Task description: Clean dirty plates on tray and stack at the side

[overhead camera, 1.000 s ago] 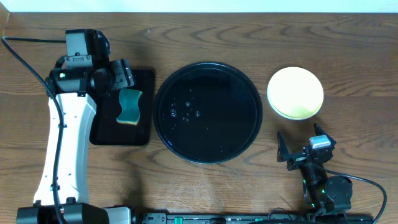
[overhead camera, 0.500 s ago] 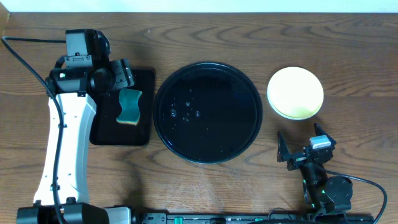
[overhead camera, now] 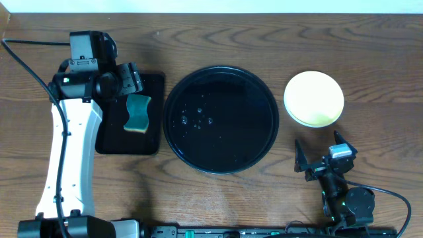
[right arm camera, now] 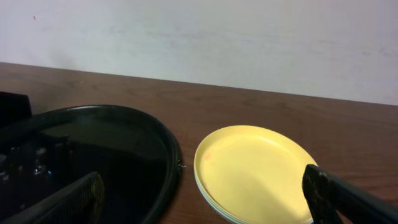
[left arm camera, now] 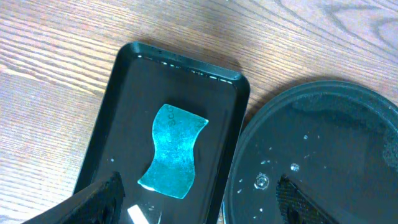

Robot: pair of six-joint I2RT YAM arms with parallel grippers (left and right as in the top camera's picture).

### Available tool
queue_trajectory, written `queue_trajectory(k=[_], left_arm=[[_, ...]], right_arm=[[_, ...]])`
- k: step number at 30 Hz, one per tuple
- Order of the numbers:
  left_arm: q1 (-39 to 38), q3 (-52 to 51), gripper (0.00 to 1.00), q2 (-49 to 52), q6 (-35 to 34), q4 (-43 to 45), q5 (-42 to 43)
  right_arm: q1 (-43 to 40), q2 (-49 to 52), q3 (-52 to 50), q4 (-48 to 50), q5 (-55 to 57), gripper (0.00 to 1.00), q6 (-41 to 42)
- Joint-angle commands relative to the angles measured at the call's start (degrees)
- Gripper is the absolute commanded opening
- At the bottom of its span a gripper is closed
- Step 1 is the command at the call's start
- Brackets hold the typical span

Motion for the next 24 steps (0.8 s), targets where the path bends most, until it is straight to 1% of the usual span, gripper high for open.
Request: queue_trajectory(k=[1,4,7,10,13,15,20,24], left_arm=[[0.0,0.3,0.79,0.3,-0.5,0.0,-0.7],[0.3,0.1,0.79,-0.6,-0.5,0.0,-3.5],[0.1,-2.4,0.79,-4.0,-0.9,0.7,-3.1],[-0.3,-8.4,0.79,-10.1,-1.2,6.5,-3.1],[-0.3,-18.2,0.79,-19.1,-0.6,15.4,-3.1],[-0.3,-25.5,0.79,-25.7,1.2,20.8,-3.1],[-0.2,-44.2,0.79,-43.3,8.1,34.3,-3.1],[-0.2,-56.8,0.79,-56.6,13.5,42.1,-0.4]], right_arm=[[0.5,-0.6,0.0,-0.2,0.0,0.99,-0.3],[0.5,-0.6,0.0,-0.2,0.0,0.99,-0.3],[0.5,-0.6,0.0,-0.2,0.0,0.99,-0.3],[0.5,-0.6,0.0,-0.2,0.0,0.99,-0.3],[0.5,-0.6,0.0,-0.2,0.0,0.99,-0.3],[0.5,-0.6,0.0,-0.2,0.0,0.99,-0.3],[0.5,-0.6,0.0,-0.2,0.0,0.99,-0.3],[0.5,-0.6,0.0,-0.2,0.0,0.99,-0.3]])
